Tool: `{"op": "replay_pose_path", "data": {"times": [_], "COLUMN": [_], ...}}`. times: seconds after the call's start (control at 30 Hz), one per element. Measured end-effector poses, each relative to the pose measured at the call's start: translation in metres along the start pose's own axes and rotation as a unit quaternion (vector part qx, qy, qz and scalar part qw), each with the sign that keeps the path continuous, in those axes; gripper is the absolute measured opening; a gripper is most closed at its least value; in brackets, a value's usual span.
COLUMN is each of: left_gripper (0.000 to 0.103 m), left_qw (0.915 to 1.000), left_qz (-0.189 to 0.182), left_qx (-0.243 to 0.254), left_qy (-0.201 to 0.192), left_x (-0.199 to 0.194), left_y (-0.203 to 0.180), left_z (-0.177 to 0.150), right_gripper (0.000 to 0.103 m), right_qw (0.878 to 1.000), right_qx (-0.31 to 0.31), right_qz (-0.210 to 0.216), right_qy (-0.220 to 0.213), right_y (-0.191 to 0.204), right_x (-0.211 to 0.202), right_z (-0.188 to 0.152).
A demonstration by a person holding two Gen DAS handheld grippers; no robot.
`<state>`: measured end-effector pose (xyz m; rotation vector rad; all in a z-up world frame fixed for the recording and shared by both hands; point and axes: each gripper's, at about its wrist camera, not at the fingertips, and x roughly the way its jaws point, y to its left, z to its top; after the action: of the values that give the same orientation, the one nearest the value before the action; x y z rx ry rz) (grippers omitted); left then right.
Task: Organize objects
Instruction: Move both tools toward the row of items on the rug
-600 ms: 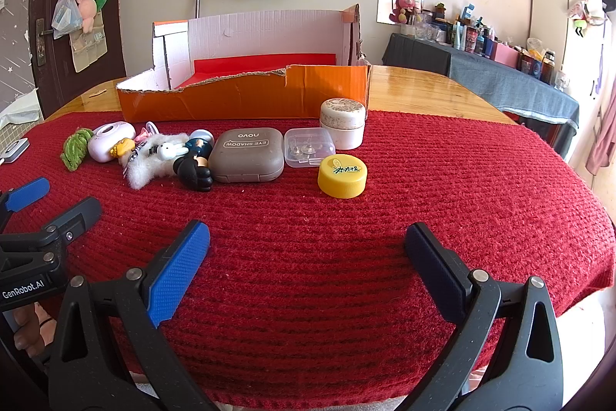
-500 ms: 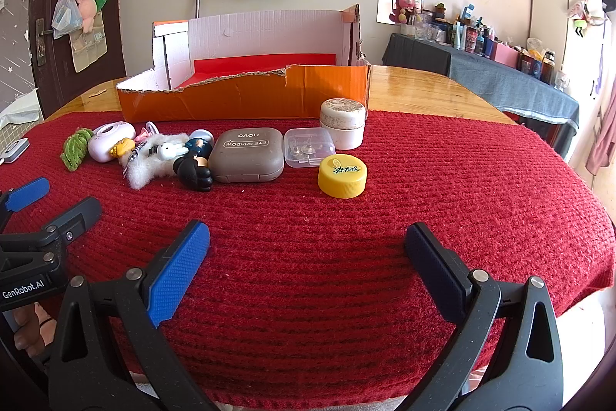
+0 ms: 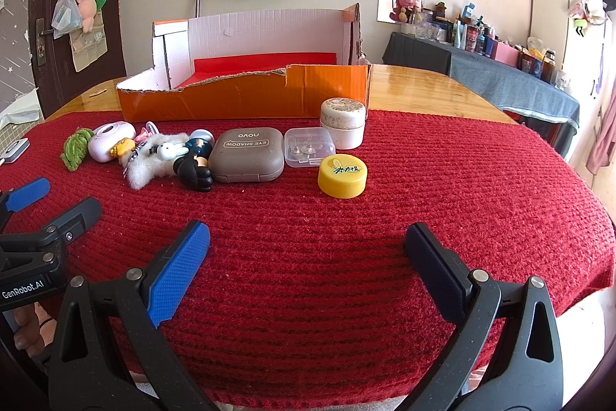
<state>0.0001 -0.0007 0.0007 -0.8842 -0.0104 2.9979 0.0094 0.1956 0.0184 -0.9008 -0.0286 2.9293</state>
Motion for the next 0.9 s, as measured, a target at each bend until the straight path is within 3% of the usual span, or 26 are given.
{"op": "replay_pose_path", "data": {"times": [0.53, 0.7, 0.9], "left_gripper": [0.103, 0.103, 0.103], "left_qw": [0.9997, 0.9977, 0.9896], "left_qz": [-0.023, -0.055, -0.101], "left_qx": [0.004, 0.009, -0.003], "left_qy": [0.008, 0.037, 0.102], "left_x": [-0.002, 0.008, 0.033], "left_y": [0.019, 0.032, 0.049], "left_z": [0.043, 0.059, 0.064], "right_gripper": [0.103, 0.103, 0.103], "right_qw": [1.000, 1.000, 0.998], "right_qx": [0.011, 0.007, -0.004], "right_qz": [-0.015, -0.021, -0.018], "right_qy": [-0.002, 0.010, 0.053], "right_y": [-0.018, -0.028, -0.040], "right_x": [0.000, 0.007, 0.025], "right_z": [0.023, 0.038, 0.044]}}
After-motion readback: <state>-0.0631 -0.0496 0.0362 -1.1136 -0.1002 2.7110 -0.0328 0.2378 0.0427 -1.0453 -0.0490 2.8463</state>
